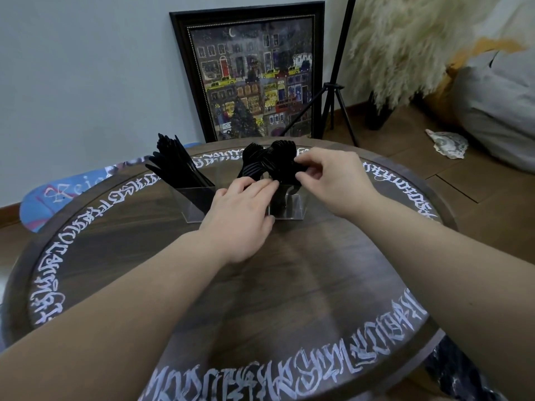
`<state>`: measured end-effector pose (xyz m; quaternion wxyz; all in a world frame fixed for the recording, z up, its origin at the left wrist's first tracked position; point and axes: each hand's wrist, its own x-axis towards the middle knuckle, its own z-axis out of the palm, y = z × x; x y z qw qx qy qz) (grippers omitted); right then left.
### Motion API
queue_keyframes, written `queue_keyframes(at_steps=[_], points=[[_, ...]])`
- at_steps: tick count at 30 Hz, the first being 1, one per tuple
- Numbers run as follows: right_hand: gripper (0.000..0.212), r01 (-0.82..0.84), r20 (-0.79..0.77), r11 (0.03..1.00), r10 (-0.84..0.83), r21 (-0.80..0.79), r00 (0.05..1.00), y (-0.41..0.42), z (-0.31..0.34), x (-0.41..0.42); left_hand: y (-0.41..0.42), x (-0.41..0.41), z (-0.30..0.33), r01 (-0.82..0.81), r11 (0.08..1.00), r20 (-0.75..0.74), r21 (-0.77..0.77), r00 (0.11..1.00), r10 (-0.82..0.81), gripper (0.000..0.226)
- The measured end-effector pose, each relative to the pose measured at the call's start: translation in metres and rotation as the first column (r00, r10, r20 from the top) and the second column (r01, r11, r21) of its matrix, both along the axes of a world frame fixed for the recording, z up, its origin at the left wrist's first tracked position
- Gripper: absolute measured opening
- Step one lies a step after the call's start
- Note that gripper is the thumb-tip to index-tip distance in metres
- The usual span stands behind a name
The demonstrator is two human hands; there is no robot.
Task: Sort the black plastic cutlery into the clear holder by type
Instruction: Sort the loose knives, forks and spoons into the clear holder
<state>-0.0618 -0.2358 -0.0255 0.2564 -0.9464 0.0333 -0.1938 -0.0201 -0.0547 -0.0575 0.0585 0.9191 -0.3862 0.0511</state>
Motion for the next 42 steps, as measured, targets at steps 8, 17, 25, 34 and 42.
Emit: queue_keyframes(at_steps=[8, 17, 25, 34, 42], points=[[0.071, -0.055, -0.083, 0.994, 0.047, -0.092, 0.995, -0.018, -0.002, -0.003, -0.004, 0.033, 0.029, -0.031, 0.965, 0.152, -0.26, 0.986, 0.073, 0.036], [0.049, -0.056, -0.164, 0.986, 0.03, -0.156, 0.986, -0.023, -0.009, 0.011, -0.021, 0.054, 0.04, 0.037, 0.999, 0.039, -0.017, 0.999, -0.037, 0.043], [0.023, -0.077, -0.003, 0.984, 0.078, -0.161, 0.997, -0.018, -0.006, 0.014, -0.03, 0.059, 0.036, -0.019, 0.994, 0.087, -0.106, 0.996, 0.029, 0.035], [0.059, -0.078, -0.052, 0.994, 0.074, -0.082, 0.996, -0.028, -0.01, -0.002, -0.025, 0.05, 0.022, 0.014, 0.98, 0.063, -0.199, 0.998, -0.002, 0.048], [0.095, 0.002, -0.311, 1.0, -0.01, -0.027, 0.95, -0.031, -0.024, 0.001, -0.013, 0.042, 0.008, -0.026, 0.977, 0.106, -0.212, 0.993, 0.049, 0.067]])
